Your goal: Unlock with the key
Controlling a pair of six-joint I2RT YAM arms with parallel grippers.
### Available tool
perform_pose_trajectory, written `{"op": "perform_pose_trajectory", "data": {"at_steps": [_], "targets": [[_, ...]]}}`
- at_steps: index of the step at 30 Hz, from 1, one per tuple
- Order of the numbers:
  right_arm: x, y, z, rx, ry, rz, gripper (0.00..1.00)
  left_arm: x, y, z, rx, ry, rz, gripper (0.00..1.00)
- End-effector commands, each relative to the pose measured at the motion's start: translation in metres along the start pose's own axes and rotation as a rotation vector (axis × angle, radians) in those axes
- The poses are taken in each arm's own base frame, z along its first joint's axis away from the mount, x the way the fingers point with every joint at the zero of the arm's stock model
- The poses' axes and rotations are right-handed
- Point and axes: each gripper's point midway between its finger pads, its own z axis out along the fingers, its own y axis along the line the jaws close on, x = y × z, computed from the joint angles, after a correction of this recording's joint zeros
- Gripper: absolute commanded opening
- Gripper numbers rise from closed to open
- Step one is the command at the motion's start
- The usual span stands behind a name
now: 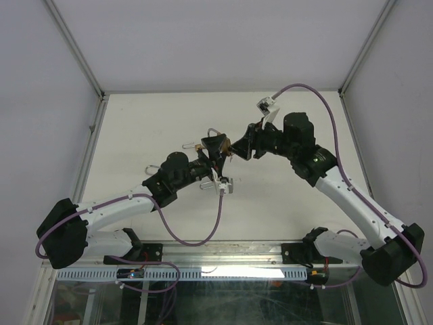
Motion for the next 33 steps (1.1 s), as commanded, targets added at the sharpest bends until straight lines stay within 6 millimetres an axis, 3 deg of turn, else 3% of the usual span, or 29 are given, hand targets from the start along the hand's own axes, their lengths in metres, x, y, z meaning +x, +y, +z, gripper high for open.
{"op": "perform_pose_trajectory", "data": {"at_steps": [1, 8, 11, 14, 20, 22, 25, 27, 28, 29, 30, 31, 33], "targets": [[-0.014, 0.006, 0.012, -0.047, -0.095, -0.205, 0.57, -0.033, 0.086, -0.011, -0.250, -0.107, 0.041, 0.00], [-0.017, 0.005, 0.042, -0.031, -0.118, -0.225, 0.65, -0.033, 0.089, -0.010, -0.252, -0.107, 0.038, 0.00], [-0.022, 0.002, 0.049, -0.004, -0.159, -0.215, 0.58, -0.034, 0.090, -0.010, -0.254, -0.111, 0.038, 0.00], [-0.024, 0.003, 0.055, -0.019, -0.176, -0.212, 0.45, -0.034, 0.090, -0.010, -0.255, -0.112, 0.037, 0.00], [-0.020, -0.004, 0.065, 0.000, -0.152, -0.198, 0.44, -0.036, 0.090, -0.010, -0.261, -0.126, 0.040, 0.00], [-0.020, -0.003, 0.067, -0.008, -0.146, -0.194, 0.31, -0.037, 0.091, -0.010, -0.263, -0.129, 0.041, 0.00], [-0.025, 0.001, 0.065, -0.017, -0.161, -0.186, 0.00, -0.036, 0.090, -0.011, -0.261, -0.123, 0.041, 0.00], [-0.028, 0.004, 0.059, -0.022, -0.173, -0.185, 0.00, -0.033, 0.089, -0.012, -0.258, -0.114, 0.023, 0.00], [-0.029, 0.005, 0.055, -0.039, -0.172, -0.180, 0.00, -0.031, 0.088, -0.013, -0.256, -0.107, 0.002, 0.20], [-0.031, 0.004, 0.050, -0.054, -0.167, -0.167, 0.00, -0.028, 0.086, -0.014, -0.258, -0.096, -0.026, 0.61], [-0.032, 0.001, 0.044, -0.072, -0.161, -0.145, 0.00, -0.023, 0.086, -0.015, -0.263, -0.079, -0.065, 0.93], [-0.033, -0.003, 0.036, -0.098, -0.149, -0.117, 0.00, -0.018, 0.081, -0.016, -0.240, -0.055, -0.102, 0.98], [-0.033, -0.012, 0.021, -0.145, -0.120, -0.074, 0.00, -0.006, 0.069, -0.018, -0.171, -0.006, -0.226, 0.99]]}}
